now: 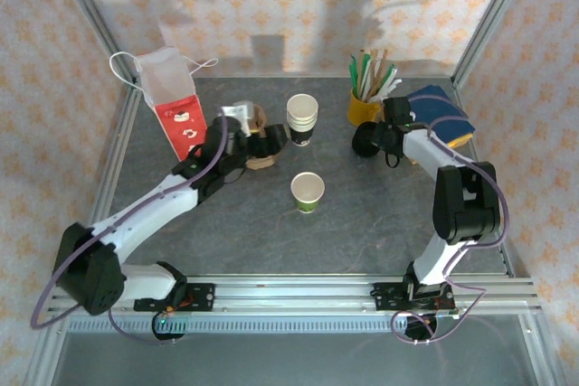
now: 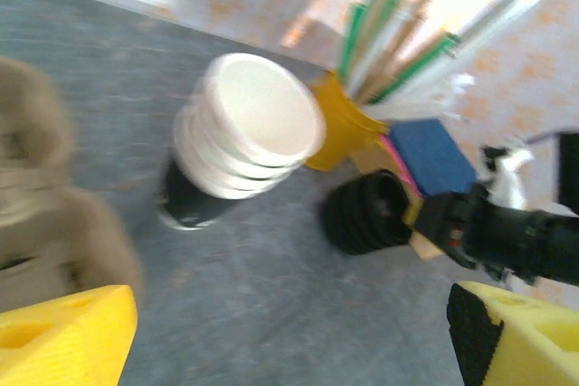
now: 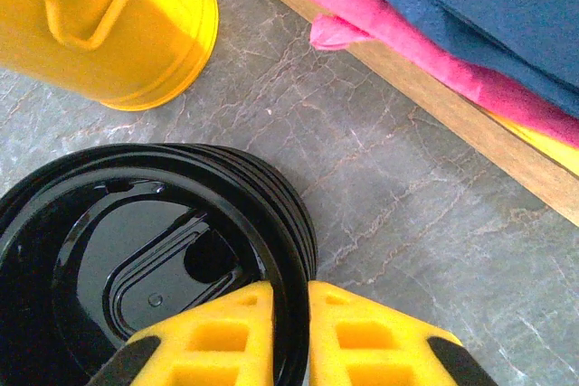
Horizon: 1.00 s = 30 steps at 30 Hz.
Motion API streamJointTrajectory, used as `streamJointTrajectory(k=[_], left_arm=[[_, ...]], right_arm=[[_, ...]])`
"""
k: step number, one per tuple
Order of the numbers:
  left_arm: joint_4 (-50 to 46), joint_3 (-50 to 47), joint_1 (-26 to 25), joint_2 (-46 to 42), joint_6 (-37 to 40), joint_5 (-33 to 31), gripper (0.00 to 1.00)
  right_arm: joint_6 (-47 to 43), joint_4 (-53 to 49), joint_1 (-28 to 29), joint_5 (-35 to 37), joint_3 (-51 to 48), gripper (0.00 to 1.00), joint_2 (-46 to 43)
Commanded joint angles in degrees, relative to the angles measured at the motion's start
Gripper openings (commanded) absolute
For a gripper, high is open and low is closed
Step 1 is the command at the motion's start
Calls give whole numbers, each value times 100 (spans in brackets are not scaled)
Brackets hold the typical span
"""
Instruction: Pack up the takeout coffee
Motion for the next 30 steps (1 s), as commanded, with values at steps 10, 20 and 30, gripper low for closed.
streamJointTrajectory(k=[10,20,30], left_arm=[[-678,2638,-857,2458,299,919,73],[-849,3084,-835,2794,-88,1016,72],[-766,3185,-762,2885,-883,1251,68]], right_arm=[[-150,-145,-27,-328,-436,14,-824],[-238,-310,42,-845,-300,14,-1453],[-39,-459,677,-1603,-231,14,-2217]])
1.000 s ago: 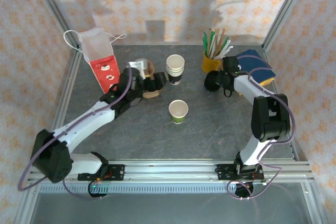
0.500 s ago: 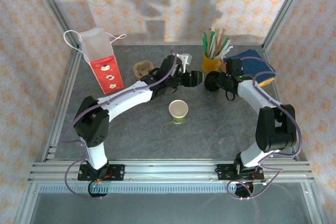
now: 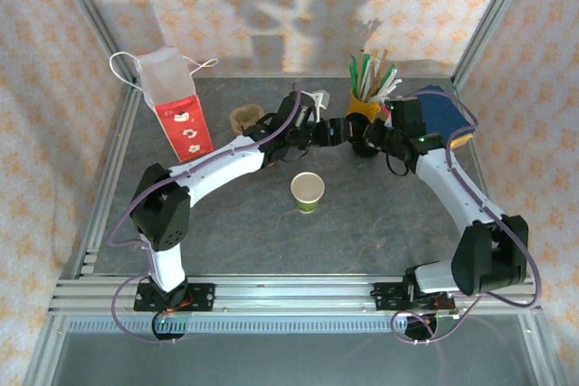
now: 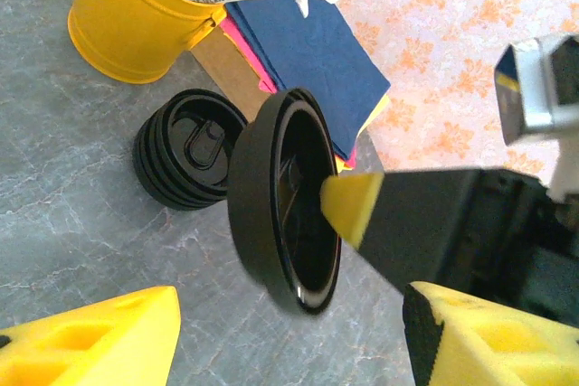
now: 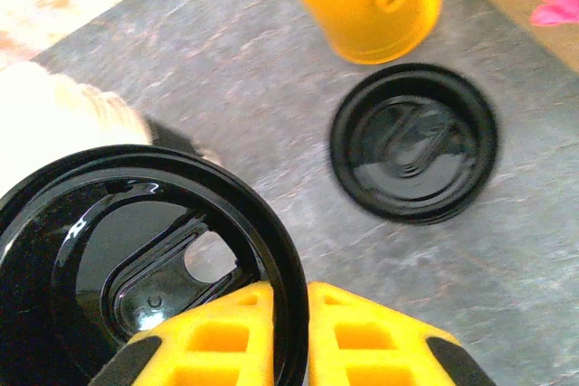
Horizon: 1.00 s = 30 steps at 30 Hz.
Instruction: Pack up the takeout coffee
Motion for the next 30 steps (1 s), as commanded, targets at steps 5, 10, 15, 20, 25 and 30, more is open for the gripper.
streamJointTrajectory(k=[5,10,15,20,25,30], left_arm=[[-81,378,39,202,-320,-52,67],[233,309,64,178,-495,256,40],[447,152,109,10,-571,385,21],[750,-379,325,-435,-741,575,8],[781,-1210,757,-1230,-822,792,7],[1090,-2298,1431,-2065,-1343,1690,7]], right_arm=[[144,-272,344,-333,287,14,-399],[141,-345,426,-308,372,14,-460],[23,-245,455,-215,390,21,-525],[-386,96,462,-80,395,42,-785],[-1140,1141,461,-509,41,57,-1470],[-1547,2640,462,-662,-492,65,-1873]])
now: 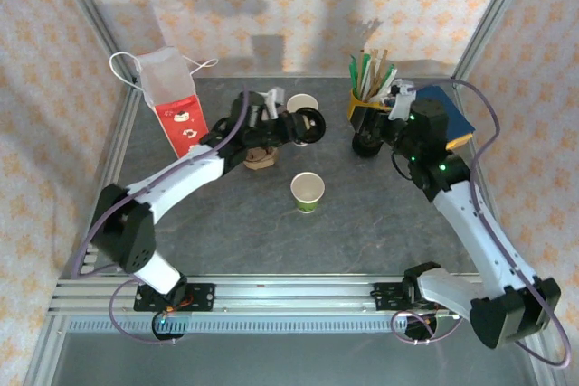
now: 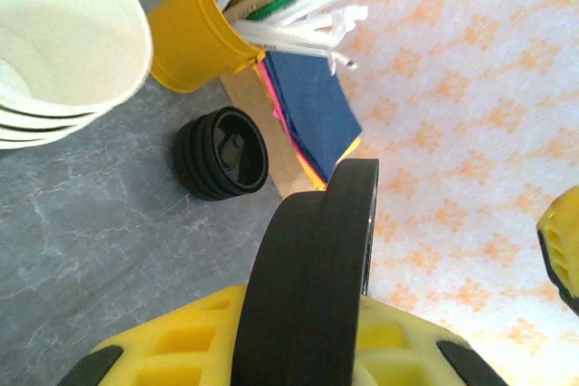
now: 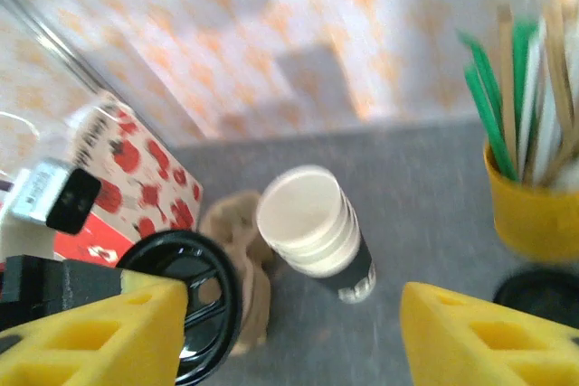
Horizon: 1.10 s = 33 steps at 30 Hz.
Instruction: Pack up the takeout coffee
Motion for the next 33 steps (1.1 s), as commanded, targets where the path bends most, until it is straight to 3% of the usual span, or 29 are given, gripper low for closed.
streamJointTrajectory(k=[1,6,11,16,19,22,33], left_arm=[[312,-562,393,-534,-454,823,7],[-634,-716,820,-1129,-515,1116,7],[-1169,-682,1018,-1441,-760,1450,7],[-1575,-663,1023,-1594,-767,1329,7],[-1624,-718,1023,-1624,-799,1328,7],[-1519,-823,1023,-1656,-902,1354,7],[-1255,-1159,1023,-1740,-1104,1492,8]], right_arm=[[-628,1456,41,-314,-348,65,-106],[-1714,2282,653,-151,-584,66,70],[-3775,2603,1953,886,-781,65,428],[-5998,4258,2930,2297,-1644,66,714],[-6868,3987,2948,1827,-1706,65,769],[-7058,4326,2978,1647,-1833,65,911],[-7278,3741,3092,1166,-1573,53,1015]])
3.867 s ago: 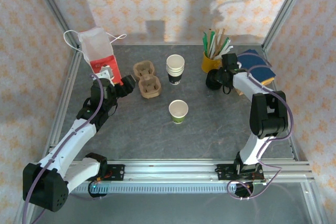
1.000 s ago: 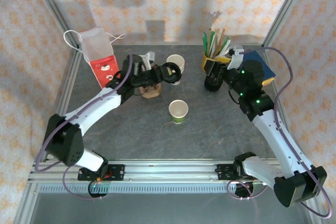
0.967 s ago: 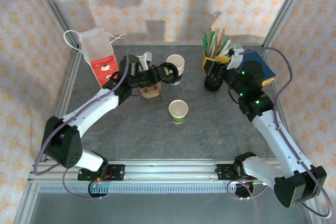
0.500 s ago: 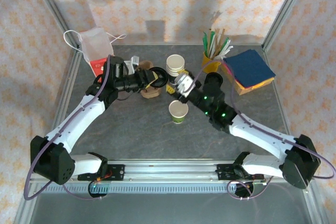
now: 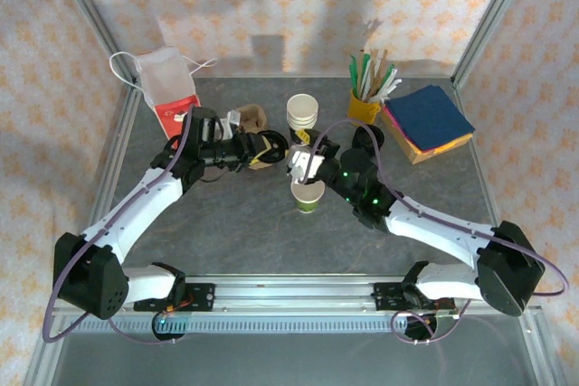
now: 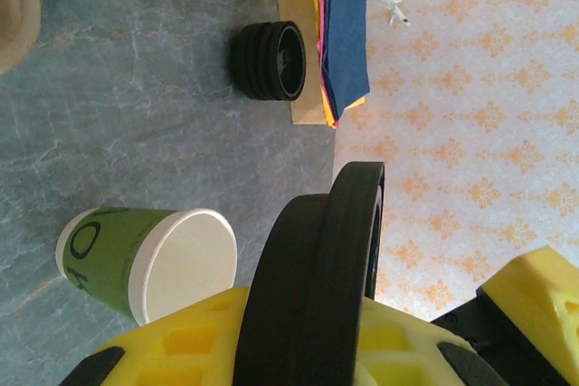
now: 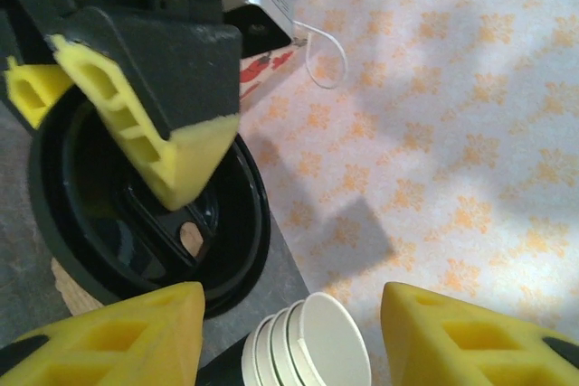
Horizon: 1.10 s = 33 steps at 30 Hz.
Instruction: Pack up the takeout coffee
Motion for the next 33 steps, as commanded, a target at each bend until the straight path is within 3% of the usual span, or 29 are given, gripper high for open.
streamJointTrajectory(k=[1,9,17,21,24,33], left_arm=[[89,3,16,-203,-197,151,8],[184,13,16,-309,-301,160,8],[236,-17,16,-346,-358,204,8],[27,14,16,-389,-262,-26,7],[429,-146,11,-429,-472,150,7],[505,-152,7,-467,-536,174,7]], right_arm=[[-207,-107,59,-355,210,53,-42],[-486,-570,59,-509,200,56,-99],[-522,-707,67,-672,373,52,32],[-585,-938,68,-833,371,54,-80],[-533,-903,75,-1079,311,58,-122],[-582,-833,85,-1124,321,56,5]])
